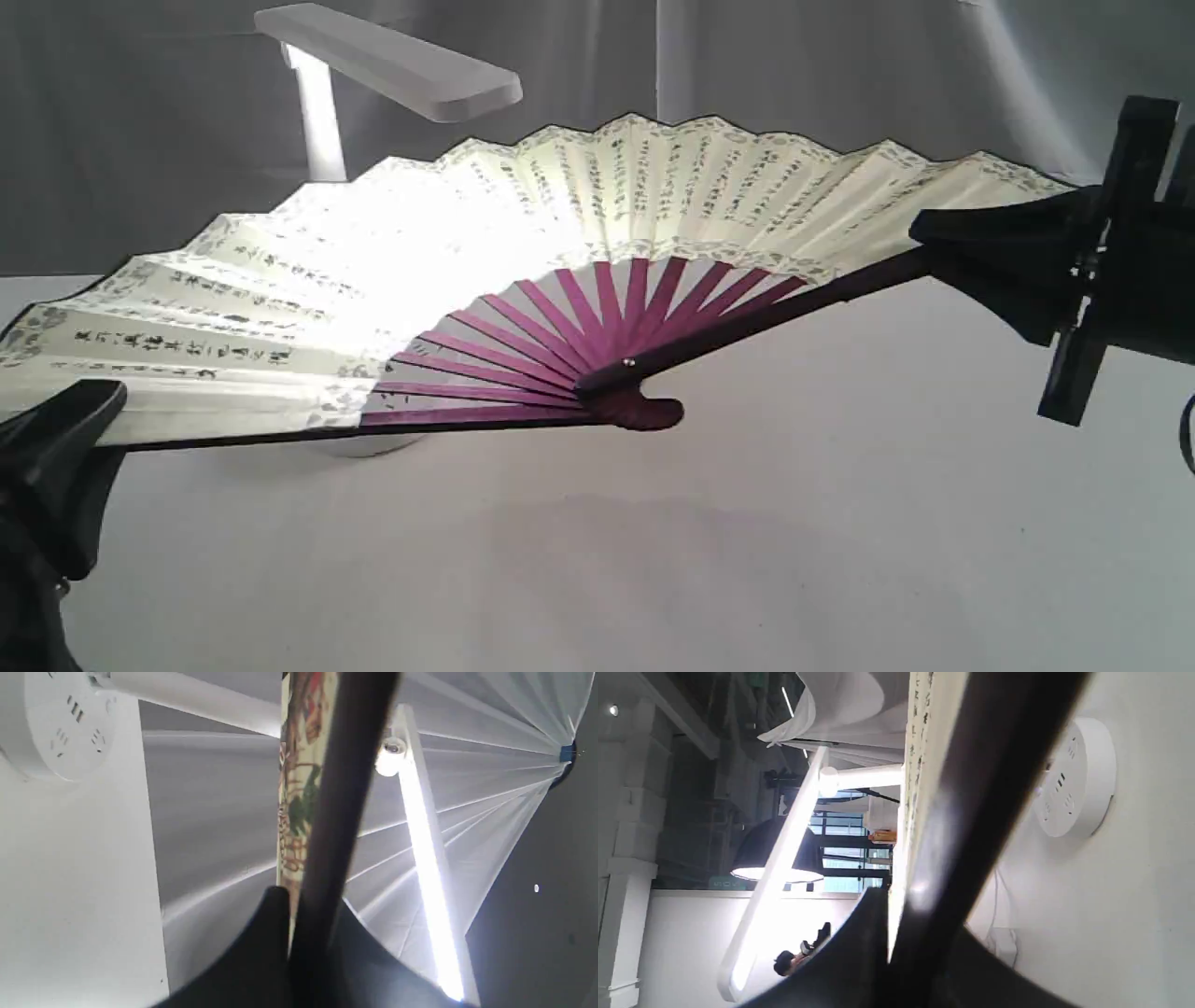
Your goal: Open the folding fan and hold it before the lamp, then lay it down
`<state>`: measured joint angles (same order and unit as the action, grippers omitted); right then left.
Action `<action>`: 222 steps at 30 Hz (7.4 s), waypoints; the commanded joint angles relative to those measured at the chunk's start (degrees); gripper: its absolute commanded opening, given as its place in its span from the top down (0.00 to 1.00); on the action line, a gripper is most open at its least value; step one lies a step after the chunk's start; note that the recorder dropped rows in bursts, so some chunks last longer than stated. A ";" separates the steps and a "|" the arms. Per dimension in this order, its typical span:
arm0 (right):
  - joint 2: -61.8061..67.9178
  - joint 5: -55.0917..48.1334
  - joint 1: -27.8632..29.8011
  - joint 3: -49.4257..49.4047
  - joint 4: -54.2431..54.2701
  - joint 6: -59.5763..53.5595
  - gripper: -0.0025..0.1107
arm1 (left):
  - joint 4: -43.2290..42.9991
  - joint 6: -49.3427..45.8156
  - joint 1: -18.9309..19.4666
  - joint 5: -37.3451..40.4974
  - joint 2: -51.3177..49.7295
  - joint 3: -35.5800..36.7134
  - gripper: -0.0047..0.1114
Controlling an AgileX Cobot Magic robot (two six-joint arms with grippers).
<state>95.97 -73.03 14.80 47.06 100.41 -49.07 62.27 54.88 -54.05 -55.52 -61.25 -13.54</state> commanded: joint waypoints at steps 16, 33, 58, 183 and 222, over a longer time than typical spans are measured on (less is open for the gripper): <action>-0.36 23.38 1.20 0.41 -4.40 -3.06 0.98 | 3.10 16.80 0.77 -12.56 -19.80 -3.87 0.96; -0.36 37.37 1.33 0.41 -8.52 -3.17 0.98 | 1.96 17.22 0.77 -11.38 -35.91 -14.98 0.96; -0.36 41.40 1.33 0.07 -24.82 5.52 0.42 | -6.21 16.48 0.77 -3.13 -40.21 -18.13 0.96; -13.93 17.41 -11.50 15.56 -97.22 34.81 0.83 | -62.27 -55.64 56.74 112.19 -22.70 -46.75 0.96; -40.36 21.44 -11.50 9.75 -95.64 36.46 0.98 | -64.63 -51.82 52.65 110.84 10.56 -46.41 0.96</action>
<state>57.11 -50.95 3.42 57.13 4.45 -12.62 -2.99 2.43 -1.00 55.34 -52.68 -59.93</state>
